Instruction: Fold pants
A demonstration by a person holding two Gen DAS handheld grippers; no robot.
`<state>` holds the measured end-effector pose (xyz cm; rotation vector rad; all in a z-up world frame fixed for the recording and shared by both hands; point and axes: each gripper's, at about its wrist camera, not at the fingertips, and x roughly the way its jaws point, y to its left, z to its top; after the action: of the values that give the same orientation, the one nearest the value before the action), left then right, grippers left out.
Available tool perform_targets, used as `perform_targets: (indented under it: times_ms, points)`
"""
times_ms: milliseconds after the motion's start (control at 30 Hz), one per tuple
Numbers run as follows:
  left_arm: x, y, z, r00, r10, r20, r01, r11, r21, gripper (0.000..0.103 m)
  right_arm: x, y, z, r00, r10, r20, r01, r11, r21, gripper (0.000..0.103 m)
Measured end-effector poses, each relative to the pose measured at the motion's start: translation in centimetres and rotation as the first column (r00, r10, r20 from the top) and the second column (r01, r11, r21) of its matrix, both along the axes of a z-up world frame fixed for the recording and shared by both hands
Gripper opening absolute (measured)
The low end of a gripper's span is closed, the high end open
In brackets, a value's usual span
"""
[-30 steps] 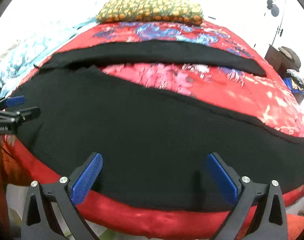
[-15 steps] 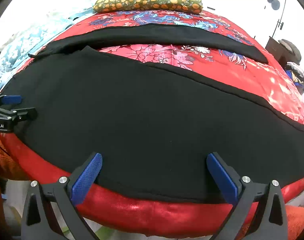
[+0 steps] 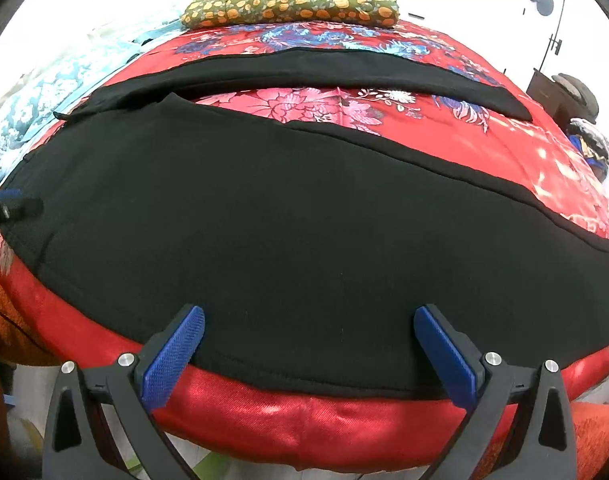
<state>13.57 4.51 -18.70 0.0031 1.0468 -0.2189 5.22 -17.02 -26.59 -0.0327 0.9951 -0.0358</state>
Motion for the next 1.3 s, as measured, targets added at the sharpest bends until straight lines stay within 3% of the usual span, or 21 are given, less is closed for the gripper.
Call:
perform_targets:
  times_ms: [100,533,1067,1300]
  points:
    - [0.1,-0.3,0.1,0.999,0.003,0.034,-0.004,1.0,0.02,0.102,-0.1,0.0,0.0,1.0,-0.006,0.001,0.006,1.0,0.002,0.103]
    - [1.1,0.0,-3.0,0.998,0.022,-0.058,-0.014,0.992,0.124,0.102,-0.2,-0.1,-0.1,1.0,-0.007,0.009,0.007,1.0,0.007,0.103]
    - [1.7,2.3,-1.6,0.992,0.118,-0.037,-0.116,0.992,0.047,0.102,0.2,-0.1,0.6,0.999,-0.022,-0.044,0.022,1.0,0.01,0.103]
    - [3.4,2.0,0.8,0.993,0.109,0.04,-0.112,0.992,0.055,0.102,0.2,-0.7,4.1,0.994,-0.018,0.11,0.014,0.999,0.043,0.103]
